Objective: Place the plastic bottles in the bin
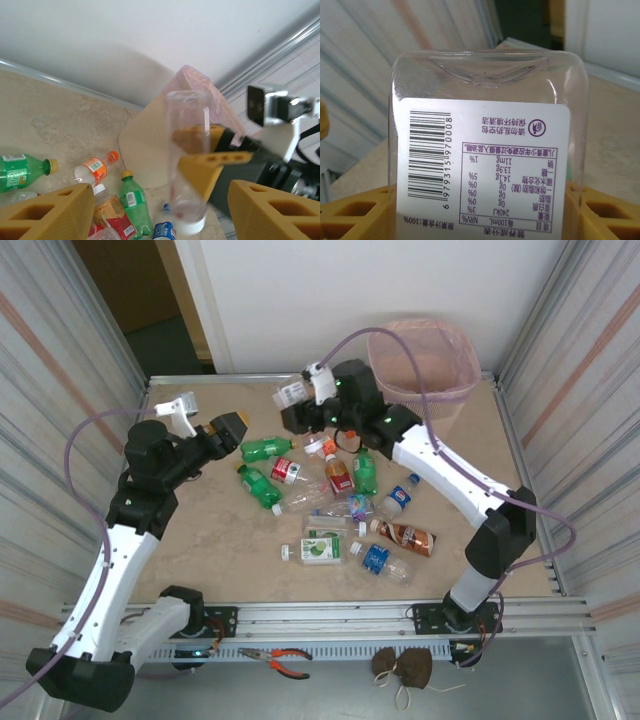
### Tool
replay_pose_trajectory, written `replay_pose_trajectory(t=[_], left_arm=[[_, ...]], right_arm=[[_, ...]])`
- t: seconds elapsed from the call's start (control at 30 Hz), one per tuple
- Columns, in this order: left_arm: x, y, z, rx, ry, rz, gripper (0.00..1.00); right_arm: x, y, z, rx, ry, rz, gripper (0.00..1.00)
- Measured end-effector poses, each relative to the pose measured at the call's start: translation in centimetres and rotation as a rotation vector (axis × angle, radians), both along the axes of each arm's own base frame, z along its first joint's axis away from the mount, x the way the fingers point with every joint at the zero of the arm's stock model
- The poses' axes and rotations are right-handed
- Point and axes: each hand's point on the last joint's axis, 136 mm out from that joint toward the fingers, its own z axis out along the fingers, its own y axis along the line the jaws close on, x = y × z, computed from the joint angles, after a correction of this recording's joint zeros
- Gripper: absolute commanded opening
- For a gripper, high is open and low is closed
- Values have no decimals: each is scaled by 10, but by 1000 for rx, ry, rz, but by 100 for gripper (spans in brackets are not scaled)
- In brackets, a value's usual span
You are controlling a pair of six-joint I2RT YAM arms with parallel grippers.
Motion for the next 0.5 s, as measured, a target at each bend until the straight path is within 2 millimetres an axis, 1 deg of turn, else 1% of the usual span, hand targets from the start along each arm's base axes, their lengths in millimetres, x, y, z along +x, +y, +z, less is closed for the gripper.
replay_pose_trajectory(t=[0.1,0.17,0.23,0.33,0.43,0.5], left_arm=[[0,1,-4,6,15,2,70],[0,1,-5,7,20,2,70],[-1,1,-7,9,27,2,70],[-1,1,-9,13,36,2,70],[-1,1,-10,14,39,2,70],[-1,1,-11,16,43,3,70]], right_arm=[[22,-34,27,17,-43,-80,64],[40,-61,49,32,-81,-146,64],[54,-86,66,44,-110,-201,64],[71,-122,87,52,-139,-281,64],[86,-154,111,60,-181,-351,64],[97,-171,119,52,-200,-387,64]])
